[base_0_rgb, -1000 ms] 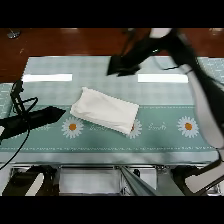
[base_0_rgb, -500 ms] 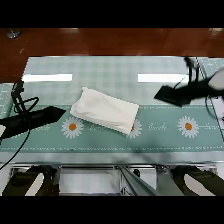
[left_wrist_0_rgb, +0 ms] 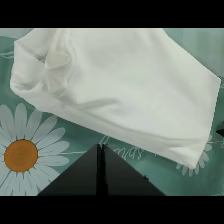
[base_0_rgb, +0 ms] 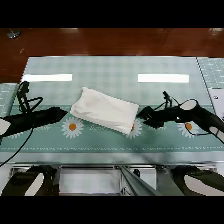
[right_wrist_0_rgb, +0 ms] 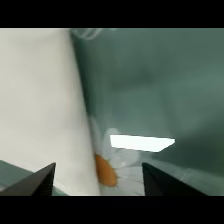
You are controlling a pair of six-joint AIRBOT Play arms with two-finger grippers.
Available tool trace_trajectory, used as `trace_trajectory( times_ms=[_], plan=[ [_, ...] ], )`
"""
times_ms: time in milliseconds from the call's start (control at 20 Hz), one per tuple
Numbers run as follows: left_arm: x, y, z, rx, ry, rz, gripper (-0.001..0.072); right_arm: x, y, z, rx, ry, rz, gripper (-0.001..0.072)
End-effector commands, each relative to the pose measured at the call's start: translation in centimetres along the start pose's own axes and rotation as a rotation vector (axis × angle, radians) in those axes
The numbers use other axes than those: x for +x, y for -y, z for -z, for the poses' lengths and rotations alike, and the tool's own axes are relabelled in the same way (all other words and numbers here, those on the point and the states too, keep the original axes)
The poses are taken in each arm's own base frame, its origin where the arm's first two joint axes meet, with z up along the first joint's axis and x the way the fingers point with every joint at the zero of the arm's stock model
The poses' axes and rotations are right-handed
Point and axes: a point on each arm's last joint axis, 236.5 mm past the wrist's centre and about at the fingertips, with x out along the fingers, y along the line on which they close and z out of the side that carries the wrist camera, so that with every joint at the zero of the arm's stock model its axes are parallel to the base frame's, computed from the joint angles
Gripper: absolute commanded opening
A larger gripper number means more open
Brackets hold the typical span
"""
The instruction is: Fold the shirts.
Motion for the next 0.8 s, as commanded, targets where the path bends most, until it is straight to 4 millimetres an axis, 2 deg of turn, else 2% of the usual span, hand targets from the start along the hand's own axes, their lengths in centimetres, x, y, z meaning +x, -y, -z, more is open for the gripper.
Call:
trace_trajectory(
  times_ms=[0,50,100,200,250,400,550,650,750],
  plan=[
    [0.2,-0.1,0.1,-0.003,-0.007,-0.003,0.0022,4.0,-1.7,0.5,-0.022,-0.102,-0.011,0.0623],
    [0.2,-0.1,0.1,-0.003,-0.007,-0.003,0.0023,4.6,-2.8,0.5,-0.034,-0.12,-0.026,0.0595],
    [0.2,-0.1,0.1,-0.003,-0.007,-0.003,0.0023,5.1,-4.3,0.4,-0.062,-0.135,-0.041,0.0523],
    [0.2,-0.1,0.1,-0.002,-0.006,-0.003,0.0022,5.3,-7.8,0.3,-0.18,-0.164,-0.081,0.0089],
    [0.2,-0.1,0.1,-0.002,-0.006,-0.003,0.0022,4.7,-10.3,0.0,-0.286,-0.162,-0.116,0.0026],
    [0.2,-0.1,0.1,-0.002,-0.006,-0.003,0.0022,0.9,-17.0,-2.1,-0.484,-0.117,-0.139,0.0025],
    [0.2,-0.1,0.1,-0.002,-0.007,-0.003,0.0022,-4.9,-22.4,-5.3,-0.647,0.016,-0.058,0.0025],
    [0.2,-0.1,0.1,-0.002,-0.008,-0.003,0.0023,-9.5,-24.4,-7.4,-0.723,0.126,0.03,0.0025],
    [0.2,-0.1,0.1,-0.002,-0.008,-0.003,0.0022,-14.1,-25.3,-8.9,-0.751,0.21,0.095,0.0025]
  ],
)
